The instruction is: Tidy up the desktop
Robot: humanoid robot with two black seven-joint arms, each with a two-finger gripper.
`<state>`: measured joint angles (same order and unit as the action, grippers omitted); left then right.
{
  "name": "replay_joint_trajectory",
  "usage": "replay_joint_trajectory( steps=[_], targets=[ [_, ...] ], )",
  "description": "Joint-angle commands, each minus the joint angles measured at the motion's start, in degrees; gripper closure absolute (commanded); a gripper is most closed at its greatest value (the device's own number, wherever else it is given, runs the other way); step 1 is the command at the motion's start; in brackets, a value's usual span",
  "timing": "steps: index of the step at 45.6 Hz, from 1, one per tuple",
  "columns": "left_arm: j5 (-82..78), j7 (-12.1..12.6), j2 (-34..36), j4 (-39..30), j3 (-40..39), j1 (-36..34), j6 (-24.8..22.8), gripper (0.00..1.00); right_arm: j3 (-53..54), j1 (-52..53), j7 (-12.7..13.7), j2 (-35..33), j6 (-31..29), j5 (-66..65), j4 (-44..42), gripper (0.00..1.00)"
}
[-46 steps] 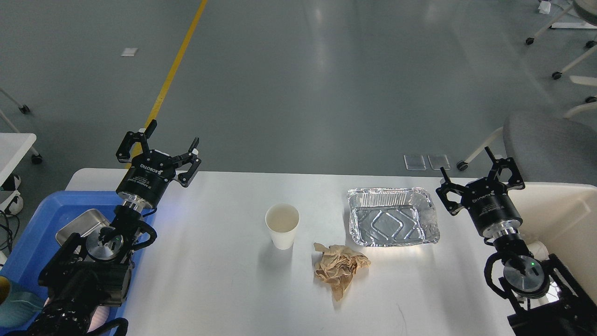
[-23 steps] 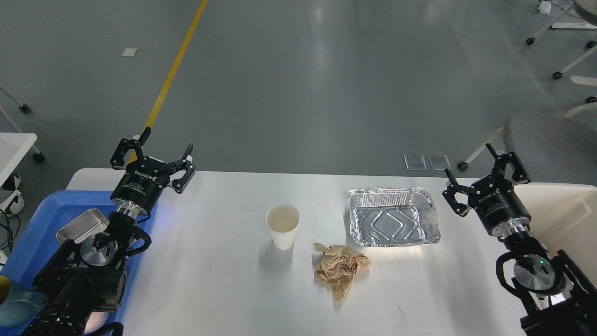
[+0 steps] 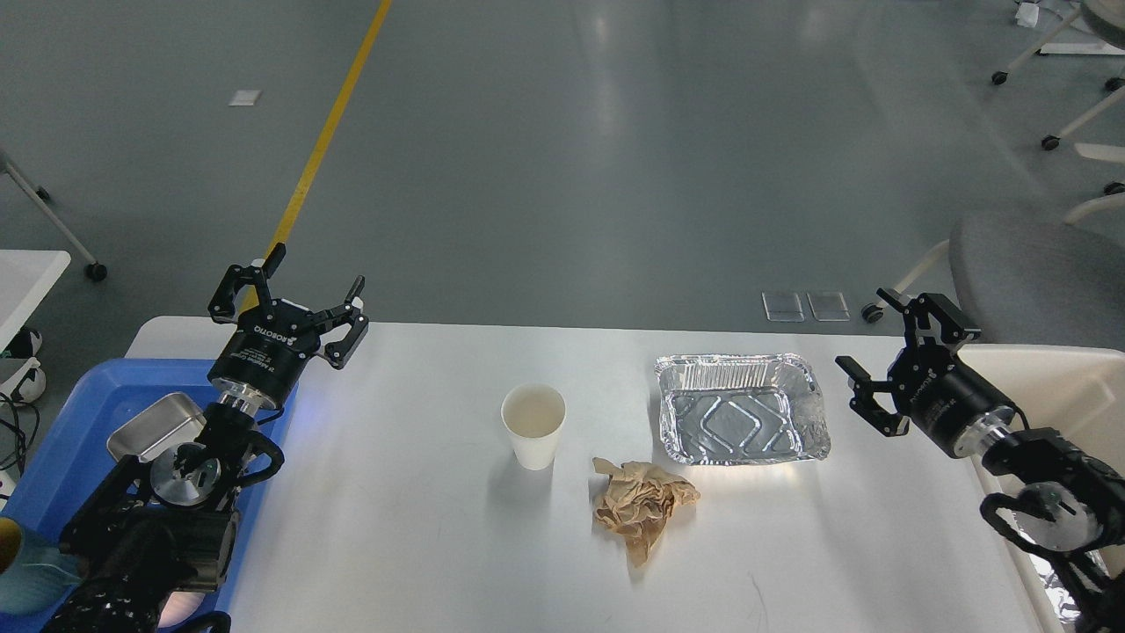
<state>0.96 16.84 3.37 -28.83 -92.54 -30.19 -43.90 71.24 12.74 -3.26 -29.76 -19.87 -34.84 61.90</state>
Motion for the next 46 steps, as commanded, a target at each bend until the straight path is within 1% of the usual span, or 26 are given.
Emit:
replay_joint_trajectory(
  steps=[1, 5, 10, 16, 24, 29, 33, 39, 46],
  targets=[
    [0.0, 0.0, 0.0, 0.0, 0.2, 0.2, -0.2, 0.02, -7.4, -0.3, -0.1, -13.1, 0.0, -9.6, 4.5, 0.00],
    [0.0, 0.0, 0.0, 0.0, 0.3, 0.7, -0.3, 0.02, -8.8, -1.8, -0.3, -22.3, -0.2, -13.3, 9.0, 0.00],
    [0.0, 0.3, -0.1, 0.0, 0.4, 1.5, -0.7, 0.02, -8.5, -6.4, -0.8, -34.3, -2.0, -13.8, 16.7, 0.00],
    [-0.2, 0.1, -0.2, 0.0, 0.5, 1.6, -1.4, 0.02, -8.7, -7.5, -0.9, -47.2, -3.2, -14.2, 24.7, 0.00],
    [-0.7, 0.1, -0.2, 0.1, 1.3, 2.7, -0.8, 0.02, -8.3, -7.3, -0.9, -62.5, -5.5, -14.2, 33.9, 0.00],
    [-0.7, -0.1, 0.0, 0.0, 2.3, 2.7, -0.8, 0.02, -8.0, -6.1, -1.0, -70.8, -6.8, -14.1, 36.0, 0.00],
    [-0.7, -0.1, 0.1, 0.0, 2.3, 2.9, -0.8, 0.02, -7.8, -3.1, -1.1, -74.6, -9.6, -14.0, 36.4, 0.00],
    [-0.7, -0.1, 0.1, 0.0, 2.3, 2.9, -0.8, 0.02, -7.8, 3.1, -1.0, -75.4, -14.8, -14.0, 36.4, 0.00],
    [-0.7, -0.1, 0.1, 0.0, 2.4, 2.9, -0.8, 0.02, -7.9, 5.1, -0.7, -75.4, -15.8, -14.0, 36.4, 0.00]
  ],
)
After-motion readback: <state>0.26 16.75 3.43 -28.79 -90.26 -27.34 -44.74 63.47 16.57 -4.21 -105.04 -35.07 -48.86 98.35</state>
